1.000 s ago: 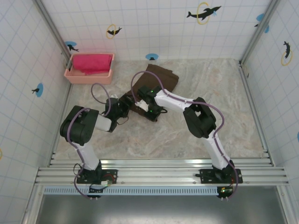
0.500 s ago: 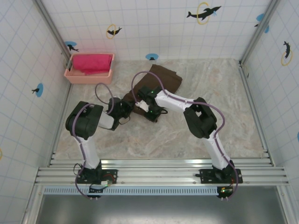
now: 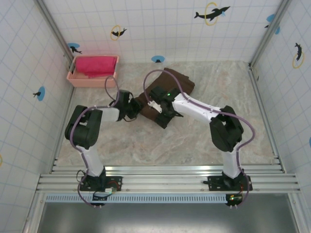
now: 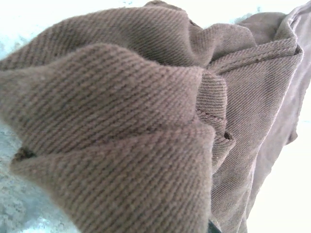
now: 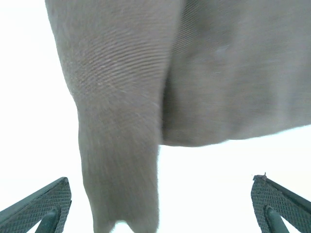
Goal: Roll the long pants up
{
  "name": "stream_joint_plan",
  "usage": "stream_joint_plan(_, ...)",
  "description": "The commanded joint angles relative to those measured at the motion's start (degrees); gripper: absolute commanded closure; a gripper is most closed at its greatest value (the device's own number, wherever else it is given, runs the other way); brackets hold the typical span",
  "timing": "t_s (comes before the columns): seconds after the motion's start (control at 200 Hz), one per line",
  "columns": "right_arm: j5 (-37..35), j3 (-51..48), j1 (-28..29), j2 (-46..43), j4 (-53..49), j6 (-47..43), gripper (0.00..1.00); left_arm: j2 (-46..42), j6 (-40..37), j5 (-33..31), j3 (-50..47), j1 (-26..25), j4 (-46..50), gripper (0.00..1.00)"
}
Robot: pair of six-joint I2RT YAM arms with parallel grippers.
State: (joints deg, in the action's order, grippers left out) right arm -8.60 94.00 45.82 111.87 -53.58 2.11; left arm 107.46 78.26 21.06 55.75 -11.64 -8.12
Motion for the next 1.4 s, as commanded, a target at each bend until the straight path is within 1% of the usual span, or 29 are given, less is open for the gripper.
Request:
stream_joint_plan(0.0,-9.37,1.11,2.04,-5.34,0.31,1.58,0.02,-0.18,-6.98,0.65,8.99,-0.62,33.24,1.0)
stream_joint_plan(0.105,-10.89,3.56,4.42,-4.78,0.32,1.78,0.01,3.92,-8.61,1.58,18.14,-1.81,45.43,1.0)
stream_joint_plan(0.21,-12.88,6.61,7.76,-1.44,0.65,1.38,0.01,9.24,-9.05,0.93,27.19,-3.57,55.83,1.0)
stream_joint_plan(0.35,-17.54,11.51,11.34,4.36,0.52,0.7,0.01,14.92,-7.52,0.0,35.42,-5.0,64.49,1.0)
stream_joint_plan(0.47,-23.82,15.03,12.49,9.45,-0.52,0.79,0.01,19.25,-6.44,-0.82,40.93,-5.2,70.17,1.0)
stream_joint_plan(0.6,-34.41,14.9,13.06,13.0,-1.36,0.97,0.01,22.95,-6.7,-0.08,45.09,-5.23,73.05,1.0)
stream_joint_plan(0.666,-39.72,13.19,13.07,13.67,-1.01,1.09,0.01,24.12,-7.36,-1.27,46.99,-5.28,74.96,1.0)
stream_joint_plan(0.726,-42.18,11.14,12.73,13.81,-0.34,1.08,0.01,24.77,-8.16,-2.42,48.32,-5.25,76.52,1.0)
stream_joint_plan(0.876,-42.71,5.42,11.31,13.4,2.18,1.66,0.01,25.16,-9.5,-3.46,48.25,-4.92,77.55,1.0)
stream_joint_plan(1.026,-41.95,-0.95,11.05,12.19,5.29,2.76,0.01,24.67,-10.4,-3.86,46.88,-3.32,77.82,1.0)
stream_joint_plan(1.106,-42.79,-3.73,10.96,11.89,6.84,3.58,0.01,24.18,-11.04,-4.15,46.79,-2.6,77.88,1.0)
stream_joint_plan(1.266,-43.01,-6.81,10.26,12.28,9.44,4.42,0.01,23.72,-12.48,-5.24,47.47,-1.38,79.41,1.0)
stream_joint_plan(1.391,-43.04,-7.43,10.52,12.87,10.85,5.38,0.01,23.24,-13.18,-6.0,47.11,-1.02,80.01,1.0)
